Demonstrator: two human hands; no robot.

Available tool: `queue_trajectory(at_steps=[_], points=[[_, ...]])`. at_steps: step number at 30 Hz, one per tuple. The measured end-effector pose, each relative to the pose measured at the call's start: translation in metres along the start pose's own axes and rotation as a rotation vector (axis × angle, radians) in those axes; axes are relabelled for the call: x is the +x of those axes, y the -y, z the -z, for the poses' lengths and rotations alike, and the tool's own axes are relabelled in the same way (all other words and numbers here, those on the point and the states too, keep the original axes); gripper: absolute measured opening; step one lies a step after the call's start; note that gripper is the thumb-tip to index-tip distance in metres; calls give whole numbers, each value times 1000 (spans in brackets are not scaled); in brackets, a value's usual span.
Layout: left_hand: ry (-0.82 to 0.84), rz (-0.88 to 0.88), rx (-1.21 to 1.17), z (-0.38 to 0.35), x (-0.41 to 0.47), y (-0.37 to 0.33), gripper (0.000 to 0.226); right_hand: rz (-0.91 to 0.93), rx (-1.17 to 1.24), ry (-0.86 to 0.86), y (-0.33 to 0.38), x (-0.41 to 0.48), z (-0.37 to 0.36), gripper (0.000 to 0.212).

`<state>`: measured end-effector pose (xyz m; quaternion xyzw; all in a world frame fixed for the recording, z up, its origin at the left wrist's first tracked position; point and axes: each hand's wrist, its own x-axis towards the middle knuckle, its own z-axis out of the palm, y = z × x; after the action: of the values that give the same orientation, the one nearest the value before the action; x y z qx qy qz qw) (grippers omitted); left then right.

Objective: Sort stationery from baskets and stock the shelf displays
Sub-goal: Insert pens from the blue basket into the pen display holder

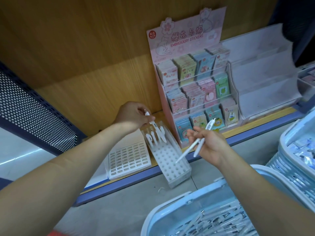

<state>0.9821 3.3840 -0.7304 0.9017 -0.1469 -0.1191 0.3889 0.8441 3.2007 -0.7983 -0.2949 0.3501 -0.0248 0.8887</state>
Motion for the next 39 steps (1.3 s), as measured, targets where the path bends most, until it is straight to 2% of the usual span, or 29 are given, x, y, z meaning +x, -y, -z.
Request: queue_trajectory(at_steps=[3,6,9,17,23,27,34,39], points=[[32,-59,174,-17,-5,0,15,-15,-85,31,-5,-1,-1,27],[90,-130,271,-31,-10,7,10,26,-153,-24,-11,2,-2,22],[85,-141,260,-40,-12,15,8,48,-150,-77,-12,4,-1,27],[48,-172,329,-51,-9,22,12,26,-161,-28,-15,4,-2,37],[27,-194,300,-53,-6,21,9,3,-180,14,-15,7,-1,33],[44,-255,430,-56,-8,25,10,-11,-177,24,-16,9,1,29],[184,-316,556,-59,-4,27,24,29,-218,-3,-18,8,4,26],[158,-229,429,-55,0,21,16,95,-377,-14,-21,6,1,18]])
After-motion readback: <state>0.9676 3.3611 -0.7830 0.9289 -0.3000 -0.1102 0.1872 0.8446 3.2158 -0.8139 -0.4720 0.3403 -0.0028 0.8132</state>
